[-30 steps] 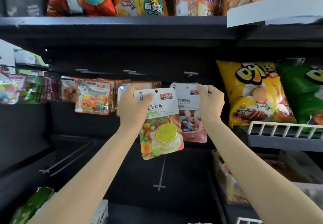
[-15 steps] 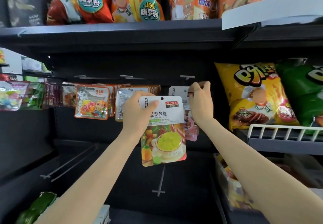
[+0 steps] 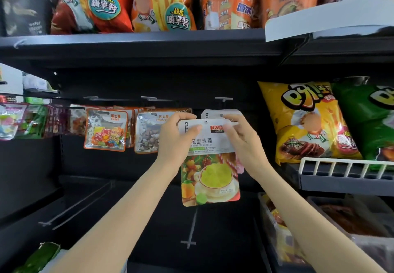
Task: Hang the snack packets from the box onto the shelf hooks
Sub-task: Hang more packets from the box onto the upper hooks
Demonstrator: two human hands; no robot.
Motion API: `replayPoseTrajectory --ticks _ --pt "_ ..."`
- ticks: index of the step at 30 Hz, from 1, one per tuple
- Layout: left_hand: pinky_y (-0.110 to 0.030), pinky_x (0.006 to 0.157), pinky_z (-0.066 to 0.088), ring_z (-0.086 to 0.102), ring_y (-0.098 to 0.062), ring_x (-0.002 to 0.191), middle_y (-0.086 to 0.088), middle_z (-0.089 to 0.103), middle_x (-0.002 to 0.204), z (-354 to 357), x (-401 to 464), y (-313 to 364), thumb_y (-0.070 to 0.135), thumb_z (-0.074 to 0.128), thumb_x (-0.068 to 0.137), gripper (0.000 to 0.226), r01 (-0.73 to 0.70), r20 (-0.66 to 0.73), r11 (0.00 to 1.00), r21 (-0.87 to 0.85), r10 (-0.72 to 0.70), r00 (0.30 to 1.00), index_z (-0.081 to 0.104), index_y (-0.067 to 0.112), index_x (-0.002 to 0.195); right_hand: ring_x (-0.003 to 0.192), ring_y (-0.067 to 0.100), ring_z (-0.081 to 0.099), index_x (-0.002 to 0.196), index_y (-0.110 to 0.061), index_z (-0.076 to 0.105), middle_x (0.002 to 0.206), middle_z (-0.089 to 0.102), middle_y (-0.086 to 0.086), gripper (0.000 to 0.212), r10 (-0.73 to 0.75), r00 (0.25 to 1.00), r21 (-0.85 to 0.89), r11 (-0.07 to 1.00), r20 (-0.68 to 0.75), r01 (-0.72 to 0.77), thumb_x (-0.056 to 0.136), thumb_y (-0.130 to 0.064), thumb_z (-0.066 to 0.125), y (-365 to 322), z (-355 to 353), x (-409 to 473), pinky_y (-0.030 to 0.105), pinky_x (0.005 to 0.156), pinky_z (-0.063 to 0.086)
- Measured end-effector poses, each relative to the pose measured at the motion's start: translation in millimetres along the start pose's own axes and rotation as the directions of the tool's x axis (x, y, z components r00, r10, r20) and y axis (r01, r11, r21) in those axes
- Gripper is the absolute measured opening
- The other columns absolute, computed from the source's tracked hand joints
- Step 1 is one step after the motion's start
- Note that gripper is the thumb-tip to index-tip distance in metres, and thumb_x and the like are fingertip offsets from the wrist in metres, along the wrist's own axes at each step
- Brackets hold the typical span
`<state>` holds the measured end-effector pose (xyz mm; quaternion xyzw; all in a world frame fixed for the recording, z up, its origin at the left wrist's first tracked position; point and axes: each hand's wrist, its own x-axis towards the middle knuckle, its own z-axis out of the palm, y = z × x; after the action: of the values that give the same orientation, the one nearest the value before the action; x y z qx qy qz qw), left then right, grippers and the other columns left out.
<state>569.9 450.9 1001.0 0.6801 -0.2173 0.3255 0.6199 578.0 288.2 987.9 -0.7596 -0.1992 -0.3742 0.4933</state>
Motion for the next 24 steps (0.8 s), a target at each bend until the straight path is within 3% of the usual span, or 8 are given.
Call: replayPoseTrajectory --ticks 2,6,9,11,14,19,24 --pt "-0.03 0.07 0.058 0.065 -0.011 0.089 0.002 0.062 0.102 9 3 -1 0.012 0.067 0.085 0.026 -0.049 0.002 0.999 0.009 0.049 0.999 0.056 0.023 0.106 0.091 0.011 0.066 0.122 -0.035 0.051 0.106 0.063 -0.005 0.029 -0.024 0.998 0.055 0.998 0.054 0.021 0.095 -0.025 0.053 0 -1 -4 0.034 0.072 0.059" --pt "-0.036 0.076 0.056 0.062 -0.009 0.093 0.009 0.062 0.103 24 14 -10 0.02 0.065 0.087 0.022 -0.169 -0.011 0.976 0.136 0.172 0.985 0.058 0.025 0.107 0.085 0.011 0.067 0.116 -0.033 0.062 0.1 0.066 -0.007 0.028 0.033 0.991 0.102 0.995 -0.132 -0.02 0.094 -0.017 0.057 -1 -1 4 0.041 0.07 0.059" --pt "-0.04 0.084 0.053 0.061 -0.012 0.099 0.015 0.06 0.101 29 23 -17 0.021 0.065 0.087 0.025 -0.164 0.037 0.969 0.183 0.159 0.986 0.06 0.027 0.111 0.079 0.008 0.066 0.123 -0.026 0.061 0.099 0.063 -0.012 0.031 0.046 0.982 0.048 0.998 -0.183 -0.038 0.095 -0.015 0.055 -1 -2 11 0.037 0.07 0.059" --pt "-0.04 0.091 0.05 0.059 -0.011 0.103 0.018 0.057 0.102 32 27 -21 0.021 0.066 0.087 0.029 -0.159 0.057 0.963 0.216 0.151 0.987 0.061 0.025 0.115 0.082 0.015 0.065 0.125 -0.024 0.06 0.104 0.064 -0.006 0.032 0.045 0.979 0.001 0.999 -0.199 -0.045 0.095 -0.015 0.055 2 0 13 0.035 0.07 0.057" --pt "-0.038 0.098 0.045 0.053 -0.009 0.11 0.018 0.056 0.109 34 29 -25 0.021 0.065 0.087 0.033 -0.166 0.053 0.956 0.242 0.158 0.986 0.061 0.025 0.119 0.077 0.013 0.061 0.126 -0.026 0.059 0.105 0.065 0.0 0.033 0.033 0.974 -0.026 0.999 -0.223 -0.04 0.095 -0.017 0.055 9 4 15 0.027 0.064 0.053" --pt "-0.04 0.094 0.048 0.058 -0.014 0.106 0.012 0.058 0.118 37 27 -31 0.024 0.066 0.087 0.036 -0.17 0.051 0.951 0.259 0.162 0.985 0.059 0.028 0.122 0.078 0.011 0.058 0.128 -0.027 0.058 0.102 0.062 0.001 0.034 0.025 0.97 -0.036 0.999 -0.244 -0.034 0.095 -0.018 0.055 18 6 12 0.022 0.063 0.049" --pt "-0.036 0.096 0.047 0.056 -0.014 0.109 0.005 0.058 0.125 38 25 -35 0.023 0.065 0.088 0.038 -0.174 0.054 0.934 0.313 0.165 0.985 0.058 0.026 0.125 0.061 0.005 0.045 0.129 -0.027 0.057 0.103 0.062 0.004 0.035 0.023 0.967 -0.042 0.999 -0.254 -0.034 0.095 -0.018 0.055 22 10 11 0.015 0.057 0.039"
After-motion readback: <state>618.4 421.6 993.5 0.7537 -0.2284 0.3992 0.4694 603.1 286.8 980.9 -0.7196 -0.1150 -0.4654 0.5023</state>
